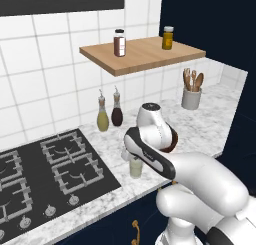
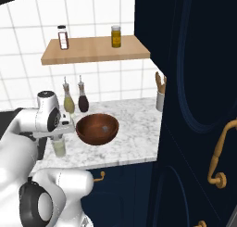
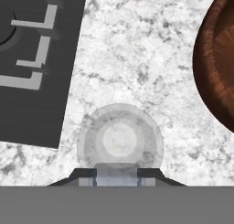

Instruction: Grab a lemon wedge from the fridge and one ice cube from the ice bowl, and put them in the glass of lemonade.

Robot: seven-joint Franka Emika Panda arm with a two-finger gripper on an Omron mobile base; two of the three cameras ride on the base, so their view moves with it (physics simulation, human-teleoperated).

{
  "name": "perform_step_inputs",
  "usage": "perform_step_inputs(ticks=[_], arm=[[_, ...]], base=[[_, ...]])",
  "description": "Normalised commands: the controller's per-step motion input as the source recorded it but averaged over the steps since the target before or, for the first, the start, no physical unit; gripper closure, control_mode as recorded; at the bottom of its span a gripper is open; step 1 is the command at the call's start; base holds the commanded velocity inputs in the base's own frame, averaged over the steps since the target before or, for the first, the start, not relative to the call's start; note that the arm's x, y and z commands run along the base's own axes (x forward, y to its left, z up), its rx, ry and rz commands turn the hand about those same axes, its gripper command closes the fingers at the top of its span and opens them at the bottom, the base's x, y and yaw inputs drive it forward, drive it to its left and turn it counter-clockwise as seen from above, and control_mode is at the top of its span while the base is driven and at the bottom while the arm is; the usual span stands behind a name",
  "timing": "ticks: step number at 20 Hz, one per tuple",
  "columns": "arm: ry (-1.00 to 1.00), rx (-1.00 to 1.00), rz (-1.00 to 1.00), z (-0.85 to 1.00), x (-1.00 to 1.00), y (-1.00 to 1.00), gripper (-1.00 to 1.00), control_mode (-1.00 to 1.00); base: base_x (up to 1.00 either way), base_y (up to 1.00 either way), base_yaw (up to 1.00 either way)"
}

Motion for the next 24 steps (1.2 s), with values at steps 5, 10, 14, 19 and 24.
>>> perform_step_inputs(ticks=[5, 10, 14, 19, 24], arm=[[0.03, 0.0, 0.0, 0.0, 0.14, 0.0, 1.0, -1.0], [0.0, 0.0, 0.0, -0.16, 0.09, 0.0, 1.0, -1.0], [0.0, 0.0, 0.0, -0.01, 0.0, 0.12, 1.0, -1.0], [0.0, 0.0, 0.0, -0.05, 0.0, 0.07, 1.0, -1.0], [0.0, 0.0, 0.0, -0.23, 0.0, 0.0, 1.0, -1.0]], base=[[0.0, 0.0, 0.0], [0.0, 0.0, 0.0], [0.0, 0.0, 0.0], [0.0, 0.0, 0.0], [0.0, 0.0, 0.0]])
